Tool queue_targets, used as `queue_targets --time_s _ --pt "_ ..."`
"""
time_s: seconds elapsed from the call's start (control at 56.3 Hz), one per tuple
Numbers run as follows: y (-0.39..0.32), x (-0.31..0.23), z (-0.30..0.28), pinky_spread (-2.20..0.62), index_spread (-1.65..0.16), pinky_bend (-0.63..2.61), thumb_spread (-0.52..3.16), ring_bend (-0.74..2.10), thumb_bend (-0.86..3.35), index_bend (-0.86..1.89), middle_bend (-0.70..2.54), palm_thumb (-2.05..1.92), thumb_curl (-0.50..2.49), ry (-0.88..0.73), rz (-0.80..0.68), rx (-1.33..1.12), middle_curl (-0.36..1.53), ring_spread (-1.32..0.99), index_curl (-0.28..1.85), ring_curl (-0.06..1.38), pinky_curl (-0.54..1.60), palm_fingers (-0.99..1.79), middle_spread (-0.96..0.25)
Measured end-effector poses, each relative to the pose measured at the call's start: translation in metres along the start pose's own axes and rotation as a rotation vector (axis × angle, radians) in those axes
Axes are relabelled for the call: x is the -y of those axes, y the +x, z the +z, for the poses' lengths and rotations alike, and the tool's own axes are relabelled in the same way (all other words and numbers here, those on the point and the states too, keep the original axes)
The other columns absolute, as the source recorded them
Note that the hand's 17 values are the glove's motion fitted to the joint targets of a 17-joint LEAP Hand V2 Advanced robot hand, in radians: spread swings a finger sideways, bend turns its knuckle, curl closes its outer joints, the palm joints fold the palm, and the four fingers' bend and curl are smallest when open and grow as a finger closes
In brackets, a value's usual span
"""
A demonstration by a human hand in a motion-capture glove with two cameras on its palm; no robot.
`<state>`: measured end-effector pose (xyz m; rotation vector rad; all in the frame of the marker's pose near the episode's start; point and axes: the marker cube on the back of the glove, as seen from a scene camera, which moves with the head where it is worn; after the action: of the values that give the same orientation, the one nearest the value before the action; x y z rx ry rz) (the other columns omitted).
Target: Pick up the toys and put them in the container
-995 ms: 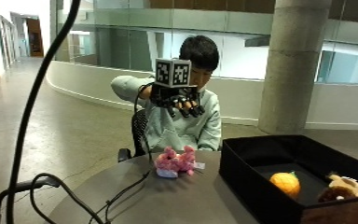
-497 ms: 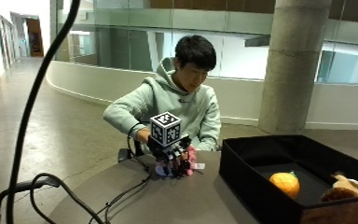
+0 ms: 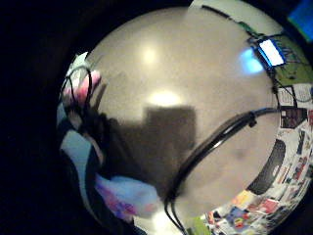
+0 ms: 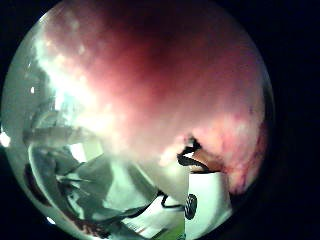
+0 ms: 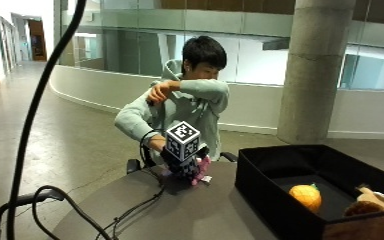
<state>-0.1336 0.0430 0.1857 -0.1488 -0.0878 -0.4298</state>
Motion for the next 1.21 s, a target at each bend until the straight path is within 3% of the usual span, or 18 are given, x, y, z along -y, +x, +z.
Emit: queue_targets --time_s 0.089,0.178,0.284,0.497,0.728,1.208 --pt "-0.012 -0.009 -0.025 -0.38 -0.21 1.08 1.0 1.27 0.19 0.33 0.9 0.62 0.53 -0.171 0.025 0.011 0.68 -0.3 0.25 0.57 0.48 1.27 -0.21" --pt "-0.029 -0.024 -0.073 -0.38 -0.21 1.1 0.88 1.29 0.17 0.47 0.97 0.64 0.58 -0.206 0.042 0.021 0.72 -0.3 0.31 0.59 0.51 1.24 -0.22" --pt "-0.046 -0.013 -0.14 -0.39 -0.21 1.13 0.76 1.33 0.14 0.58 1.03 0.64 0.64 -0.044 0.056 0.053 0.77 -0.3 0.38 0.6 0.53 1.19 -0.22" --pt "-0.078 0.069 -0.242 -0.4 -0.19 1.19 0.62 1.39 0.1 0.67 1.08 0.66 0.73 0.26 -0.075 0.175 0.82 -0.29 0.49 0.61 0.57 1.11 -0.22" --pt "-0.124 0.12 -0.247 -0.4 -0.19 1.2 0.54 1.43 0.06 0.67 1.1 0.67 0.81 0.308 -0.125 0.206 0.85 -0.28 0.58 0.61 0.6 1.07 -0.21" --pt "-0.128 0.142 -0.24 -0.4 -0.19 1.2 0.49 1.46 0.0 0.58 1.1 0.69 0.94 0.333 -0.099 0.196 0.89 -0.27 0.77 0.6 0.63 1.05 -0.21"
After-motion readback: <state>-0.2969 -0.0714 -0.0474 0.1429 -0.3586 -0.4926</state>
